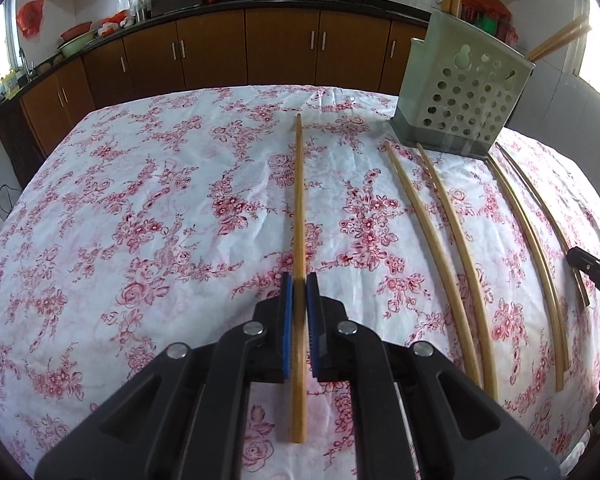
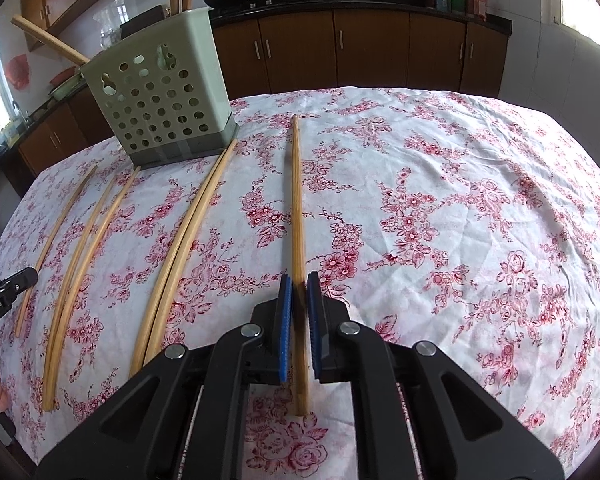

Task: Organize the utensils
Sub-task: 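Lift both held chopsticks upright and carry them over the green holder, then drop the chopsticks into the holder by opening both tools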

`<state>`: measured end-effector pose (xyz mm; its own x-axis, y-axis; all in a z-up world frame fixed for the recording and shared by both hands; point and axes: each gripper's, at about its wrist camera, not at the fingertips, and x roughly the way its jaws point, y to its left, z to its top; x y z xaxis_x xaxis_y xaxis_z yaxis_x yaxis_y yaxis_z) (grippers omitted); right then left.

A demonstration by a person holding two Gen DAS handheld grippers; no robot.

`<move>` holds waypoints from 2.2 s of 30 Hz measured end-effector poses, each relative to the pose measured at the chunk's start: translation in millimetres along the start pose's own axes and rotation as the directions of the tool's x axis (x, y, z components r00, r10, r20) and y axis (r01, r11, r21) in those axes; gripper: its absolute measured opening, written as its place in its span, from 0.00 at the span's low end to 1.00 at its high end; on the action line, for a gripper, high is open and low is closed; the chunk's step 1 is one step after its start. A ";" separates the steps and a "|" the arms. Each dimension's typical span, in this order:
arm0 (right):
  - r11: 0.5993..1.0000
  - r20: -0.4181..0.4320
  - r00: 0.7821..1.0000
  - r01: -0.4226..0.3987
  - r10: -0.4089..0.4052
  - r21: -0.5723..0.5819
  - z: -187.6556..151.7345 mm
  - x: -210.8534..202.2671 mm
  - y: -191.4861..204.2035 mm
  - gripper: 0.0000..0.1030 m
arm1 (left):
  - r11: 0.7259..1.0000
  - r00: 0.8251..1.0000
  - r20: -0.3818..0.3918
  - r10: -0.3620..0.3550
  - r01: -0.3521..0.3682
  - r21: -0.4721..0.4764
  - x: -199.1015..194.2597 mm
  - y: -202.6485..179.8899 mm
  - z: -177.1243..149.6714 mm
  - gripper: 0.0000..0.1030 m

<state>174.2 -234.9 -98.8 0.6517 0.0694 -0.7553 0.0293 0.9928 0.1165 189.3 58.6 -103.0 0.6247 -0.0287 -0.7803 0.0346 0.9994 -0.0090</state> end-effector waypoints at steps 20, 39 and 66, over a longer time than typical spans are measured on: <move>0.998 0.405 0.912 -0.066 0.063 -0.007 70.5 -118.1 6.3 0.08 | 0.996 0.933 0.348 -0.085 0.080 0.030 -133.9 -3.5 77.7 0.08; 0.976 0.732 0.660 -0.216 0.167 -0.028 159.5 -181.7 38.9 0.08 | 0.970 0.768 0.593 -0.243 0.200 0.138 -212.2 -80.0 169.7 0.08; 0.985 0.607 0.781 -0.175 0.147 -0.013 139.5 -153.2 34.7 0.36 | 0.970 0.818 0.531 -0.221 0.240 0.033 -152.7 -54.8 157.3 0.24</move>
<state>181.1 -224.8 110.9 0.9734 0.1403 -0.1812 -0.0950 0.9665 0.2383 214.7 4.8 115.0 0.9175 -0.2555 -0.3047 0.2095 0.9619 -0.1756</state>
